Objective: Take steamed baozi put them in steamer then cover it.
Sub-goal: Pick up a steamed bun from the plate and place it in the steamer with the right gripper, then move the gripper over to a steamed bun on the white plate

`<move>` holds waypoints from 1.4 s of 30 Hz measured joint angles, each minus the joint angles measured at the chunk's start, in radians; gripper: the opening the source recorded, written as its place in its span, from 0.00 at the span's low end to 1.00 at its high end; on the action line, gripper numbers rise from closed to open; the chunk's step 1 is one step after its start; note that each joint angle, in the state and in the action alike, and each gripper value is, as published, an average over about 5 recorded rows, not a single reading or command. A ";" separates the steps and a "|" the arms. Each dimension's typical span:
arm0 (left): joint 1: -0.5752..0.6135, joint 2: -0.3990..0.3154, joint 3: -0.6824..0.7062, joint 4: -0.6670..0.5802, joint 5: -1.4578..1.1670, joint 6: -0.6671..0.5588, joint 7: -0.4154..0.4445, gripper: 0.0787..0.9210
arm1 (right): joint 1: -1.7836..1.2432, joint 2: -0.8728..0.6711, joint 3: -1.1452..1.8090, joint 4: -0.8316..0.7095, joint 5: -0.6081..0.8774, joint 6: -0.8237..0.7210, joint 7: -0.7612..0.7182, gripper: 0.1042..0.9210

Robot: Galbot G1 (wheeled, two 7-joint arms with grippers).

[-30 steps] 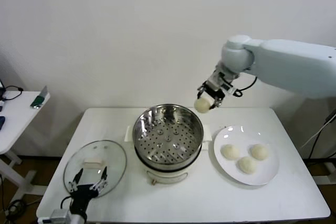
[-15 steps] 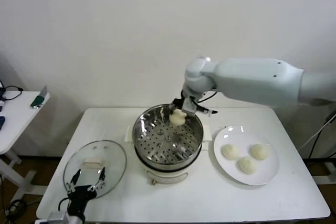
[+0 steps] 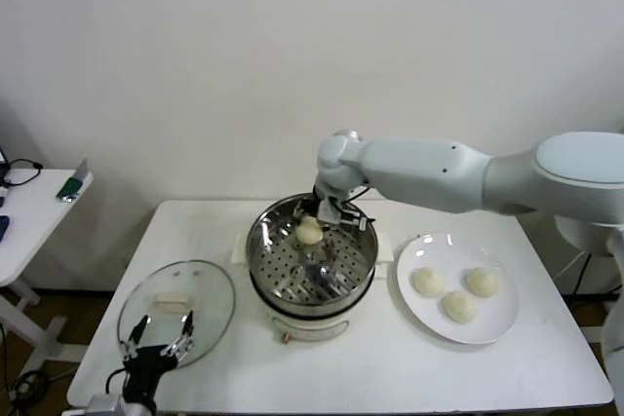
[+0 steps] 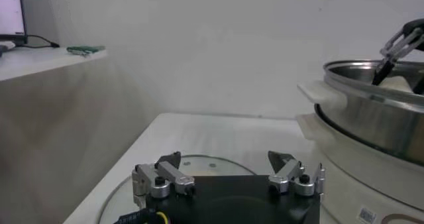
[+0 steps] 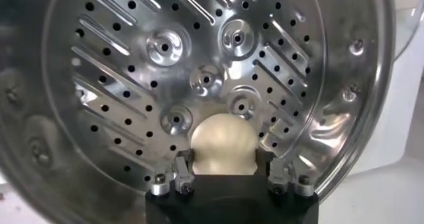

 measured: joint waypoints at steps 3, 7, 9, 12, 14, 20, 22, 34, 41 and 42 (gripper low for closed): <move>0.002 0.000 0.001 -0.004 0.000 0.002 0.000 0.88 | 0.009 -0.001 -0.003 -0.008 0.020 0.017 -0.003 0.84; 0.008 0.001 0.003 -0.012 0.002 0.005 0.002 0.88 | 0.056 -0.012 -0.016 -0.016 0.092 0.033 -0.026 0.88; 0.011 0.001 0.006 -0.015 0.004 0.006 0.002 0.88 | 0.093 -0.023 -0.033 -0.016 0.150 0.036 -0.046 0.88; 0.014 0.000 0.010 -0.019 0.008 0.007 0.003 0.88 | 0.156 -0.054 -0.069 -0.008 0.257 0.027 -0.085 0.88; 0.016 -0.001 0.013 -0.021 0.010 0.008 0.003 0.88 | 0.200 -0.086 -0.101 0.004 0.338 0.005 -0.113 0.88; 0.018 -0.002 0.018 -0.026 0.013 0.007 0.004 0.88 | 0.301 -0.242 -0.211 0.083 0.552 -0.161 -0.162 0.88; 0.018 -0.002 0.020 -0.027 0.013 0.007 0.004 0.88 | 0.317 -0.305 -0.242 0.121 0.599 -0.238 -0.164 0.88; 0.003 -0.006 0.020 -0.016 0.017 0.007 0.005 0.88 | 0.216 -0.596 -0.257 0.293 0.686 -0.586 -0.104 0.88; 0.001 -0.008 0.020 -0.009 0.020 0.006 0.006 0.88 | 0.057 -0.643 -0.154 0.288 0.646 -0.685 -0.071 0.88; 0.001 -0.009 0.020 -0.008 0.021 0.005 0.006 0.88 | 0.035 -0.644 -0.138 0.282 0.639 -0.695 -0.067 0.88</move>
